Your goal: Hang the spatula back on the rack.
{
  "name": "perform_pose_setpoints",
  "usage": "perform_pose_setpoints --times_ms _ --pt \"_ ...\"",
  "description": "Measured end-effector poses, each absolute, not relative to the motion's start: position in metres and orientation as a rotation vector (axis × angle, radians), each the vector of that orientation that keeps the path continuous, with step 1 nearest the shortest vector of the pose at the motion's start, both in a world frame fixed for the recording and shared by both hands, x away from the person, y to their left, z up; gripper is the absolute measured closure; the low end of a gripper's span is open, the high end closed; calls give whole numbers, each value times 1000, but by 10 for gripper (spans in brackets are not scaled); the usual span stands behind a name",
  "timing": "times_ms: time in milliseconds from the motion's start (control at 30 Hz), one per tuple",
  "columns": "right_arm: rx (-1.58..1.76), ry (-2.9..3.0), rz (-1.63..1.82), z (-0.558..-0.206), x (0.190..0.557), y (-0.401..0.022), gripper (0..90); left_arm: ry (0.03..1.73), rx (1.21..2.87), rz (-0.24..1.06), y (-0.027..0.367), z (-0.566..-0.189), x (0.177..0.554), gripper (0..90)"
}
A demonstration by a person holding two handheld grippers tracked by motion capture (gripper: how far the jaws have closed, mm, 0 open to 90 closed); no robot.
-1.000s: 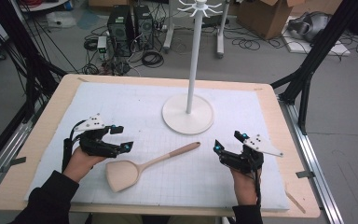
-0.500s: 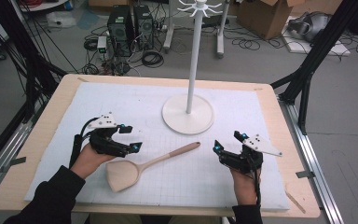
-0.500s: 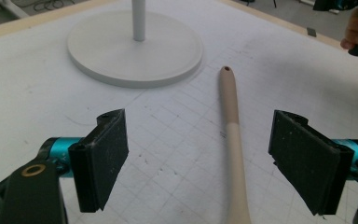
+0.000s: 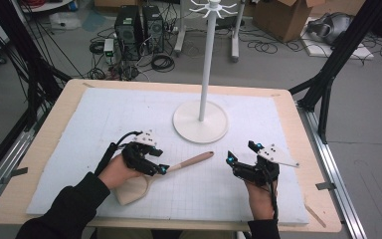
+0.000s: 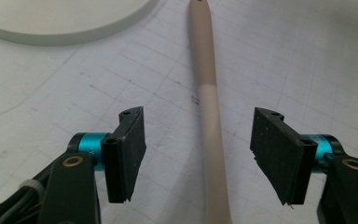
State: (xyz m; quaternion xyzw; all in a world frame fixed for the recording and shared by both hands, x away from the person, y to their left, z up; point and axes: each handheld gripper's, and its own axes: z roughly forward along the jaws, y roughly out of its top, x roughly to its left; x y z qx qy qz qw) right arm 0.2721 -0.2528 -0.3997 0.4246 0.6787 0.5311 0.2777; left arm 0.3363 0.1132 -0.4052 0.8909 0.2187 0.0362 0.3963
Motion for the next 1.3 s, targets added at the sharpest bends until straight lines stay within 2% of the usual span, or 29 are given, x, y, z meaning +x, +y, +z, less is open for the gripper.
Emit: perform_pose_setpoints --times_ms 267,533,600,867,1100,1300 --pt "1137 1819 1429 -399 272 -254 156 525 2352 63 91 -415 337 392" --pt "1140 1820 1432 -400 271 -255 156 515 2417 64 84 -422 337 507" --pt "1142 1819 1434 -400 271 -255 156 511 2427 72 84 -422 337 563" --pt "1142 1818 1433 -400 271 -255 156 509 2470 102 78 -425 334 592" --pt "1148 1817 1433 -400 271 -255 156 501 2474 109 79 -424 335 746" --pt "1141 1816 1431 -400 271 -256 156 531 2480 96 78 -423 336 781"
